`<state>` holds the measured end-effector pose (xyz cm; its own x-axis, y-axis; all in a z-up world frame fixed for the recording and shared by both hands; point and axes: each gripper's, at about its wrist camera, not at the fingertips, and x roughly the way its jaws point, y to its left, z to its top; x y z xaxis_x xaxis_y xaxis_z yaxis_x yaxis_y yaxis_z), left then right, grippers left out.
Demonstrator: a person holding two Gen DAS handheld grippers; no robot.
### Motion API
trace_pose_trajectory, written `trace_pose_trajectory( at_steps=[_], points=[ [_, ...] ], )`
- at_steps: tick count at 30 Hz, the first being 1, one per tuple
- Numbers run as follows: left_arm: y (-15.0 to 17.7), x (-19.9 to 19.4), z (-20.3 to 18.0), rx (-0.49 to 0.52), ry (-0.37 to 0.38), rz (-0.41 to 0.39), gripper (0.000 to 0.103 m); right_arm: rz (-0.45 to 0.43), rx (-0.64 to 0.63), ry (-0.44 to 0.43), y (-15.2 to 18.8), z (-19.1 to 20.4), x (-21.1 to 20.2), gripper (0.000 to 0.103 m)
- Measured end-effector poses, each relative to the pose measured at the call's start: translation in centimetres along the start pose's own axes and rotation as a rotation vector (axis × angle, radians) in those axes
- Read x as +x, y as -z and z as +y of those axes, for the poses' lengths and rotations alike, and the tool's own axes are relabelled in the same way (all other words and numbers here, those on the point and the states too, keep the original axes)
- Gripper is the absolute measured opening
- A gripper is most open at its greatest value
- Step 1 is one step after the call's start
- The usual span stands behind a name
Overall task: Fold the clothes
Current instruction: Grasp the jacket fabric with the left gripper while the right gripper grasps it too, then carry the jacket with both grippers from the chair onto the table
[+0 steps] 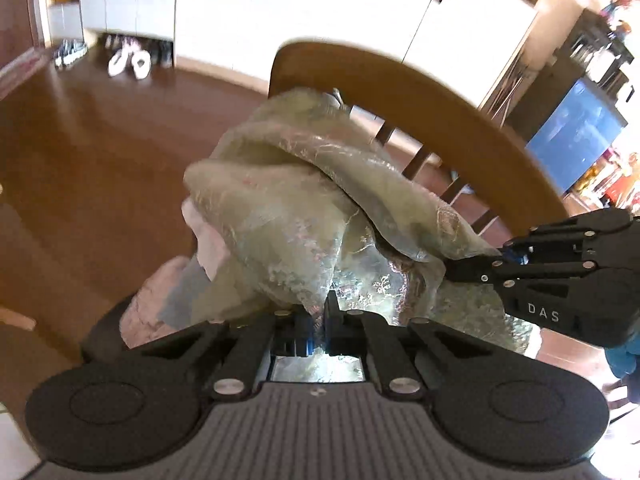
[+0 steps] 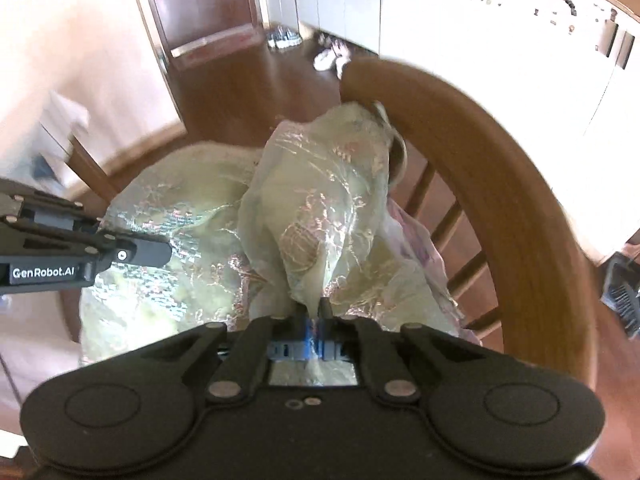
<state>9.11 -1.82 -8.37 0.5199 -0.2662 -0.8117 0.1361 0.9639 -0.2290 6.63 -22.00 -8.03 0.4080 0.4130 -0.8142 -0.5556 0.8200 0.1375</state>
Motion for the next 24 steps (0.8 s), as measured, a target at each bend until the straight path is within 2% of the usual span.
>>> trace_pose_trajectory(
  at_steps=[6,10,14,18,21,24],
  points=[
    [-0.2,-7.2,-1.2,-0.009,-0.047,-0.133,0.003,-0.108,0.017,-0.124,-2.1,0.6,-3.9,0.103],
    [-0.2,-11.7,-0.5,-0.035,-0.092,-0.204,0.003,-0.181,-0.054,-0.211,-4.9,3.7,-5.4,0.103],
    [0.8,-16.4,0.4,-0.058,-0.170,-0.271,0.003,-0.231,-0.156,-0.296,-7.6,8.6,-6.2,0.103],
    [2.4,-21.6,2.7,-0.125,-0.267,-0.356,0.003,-0.276,-0.278,-0.440,-9.3,15.0,-7.6,0.103],
    [4.7,-26.5,4.9,-0.169,-0.351,-0.420,0.003,-0.315,-0.376,-0.532,-10.3,20.9,-8.3,0.103],
    [7.9,-31.0,7.3,-0.200,-0.438,-0.469,0.003,-0.318,-0.469,-0.605,-10.4,27.1,-7.9,0.103]
  ],
)
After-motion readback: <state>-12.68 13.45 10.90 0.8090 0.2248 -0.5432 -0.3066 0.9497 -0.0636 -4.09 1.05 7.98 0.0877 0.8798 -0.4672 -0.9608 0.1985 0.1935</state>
